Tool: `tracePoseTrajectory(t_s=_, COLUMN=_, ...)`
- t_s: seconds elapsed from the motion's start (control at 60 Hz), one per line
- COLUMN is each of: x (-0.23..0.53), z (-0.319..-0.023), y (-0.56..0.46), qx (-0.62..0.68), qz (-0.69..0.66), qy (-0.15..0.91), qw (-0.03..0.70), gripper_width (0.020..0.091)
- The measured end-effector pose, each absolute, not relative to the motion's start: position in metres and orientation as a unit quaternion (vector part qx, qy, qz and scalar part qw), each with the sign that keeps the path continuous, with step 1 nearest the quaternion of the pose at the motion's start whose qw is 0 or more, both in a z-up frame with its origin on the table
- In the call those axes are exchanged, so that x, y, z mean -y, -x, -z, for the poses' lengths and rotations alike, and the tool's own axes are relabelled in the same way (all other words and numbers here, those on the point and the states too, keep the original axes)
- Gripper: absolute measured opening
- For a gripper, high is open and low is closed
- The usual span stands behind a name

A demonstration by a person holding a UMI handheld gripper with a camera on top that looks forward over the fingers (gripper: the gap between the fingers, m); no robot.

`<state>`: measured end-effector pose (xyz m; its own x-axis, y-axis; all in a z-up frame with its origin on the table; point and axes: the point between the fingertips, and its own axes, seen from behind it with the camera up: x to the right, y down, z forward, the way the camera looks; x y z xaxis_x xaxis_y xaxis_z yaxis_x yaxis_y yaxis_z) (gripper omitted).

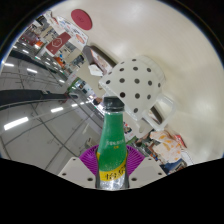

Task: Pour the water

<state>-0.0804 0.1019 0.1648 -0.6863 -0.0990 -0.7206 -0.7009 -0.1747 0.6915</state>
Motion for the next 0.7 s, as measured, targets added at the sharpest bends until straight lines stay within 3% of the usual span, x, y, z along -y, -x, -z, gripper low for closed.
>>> tracePoseTrajectory(t_s=0.117, x=-0.101, z=-0.172, y=0.089, qx=-0.580, qz=-0.700, qy=0.358, qw=0.213, gripper_width=0.0318)
tracePoseTrajectory(t_s=0.2, x=-0.093, z=-0.206, y=0.096, qx=-0.507, qz=-0.698, qy=0.430, qw=0.266, gripper_width=0.0319)
tracePoseTrajectory(t_s=0.35, x=-0.096, z=-0.291, y=0.053, qx=-0.309, qz=-0.586, qy=0.581, qw=0.473, gripper_width=0.0323)
tracePoseTrajectory(t_s=0.483, x=-0.098, z=-0.342, y=-0.054, qx=-0.093, qz=-0.289, qy=0.665, qw=0.682, gripper_width=0.0322)
tracePoseTrajectory(t_s=0.6, x=-0.100, z=-0.329, y=-0.144, qx=0.040, qz=-0.045, qy=0.671, qw=0.739, gripper_width=0.0321)
tracePoseTrajectory(t_s=0.7, x=-0.106, z=-0.243, y=-0.182, qx=0.044, qz=0.019, qy=0.723, qw=0.689, gripper_width=0.0321)
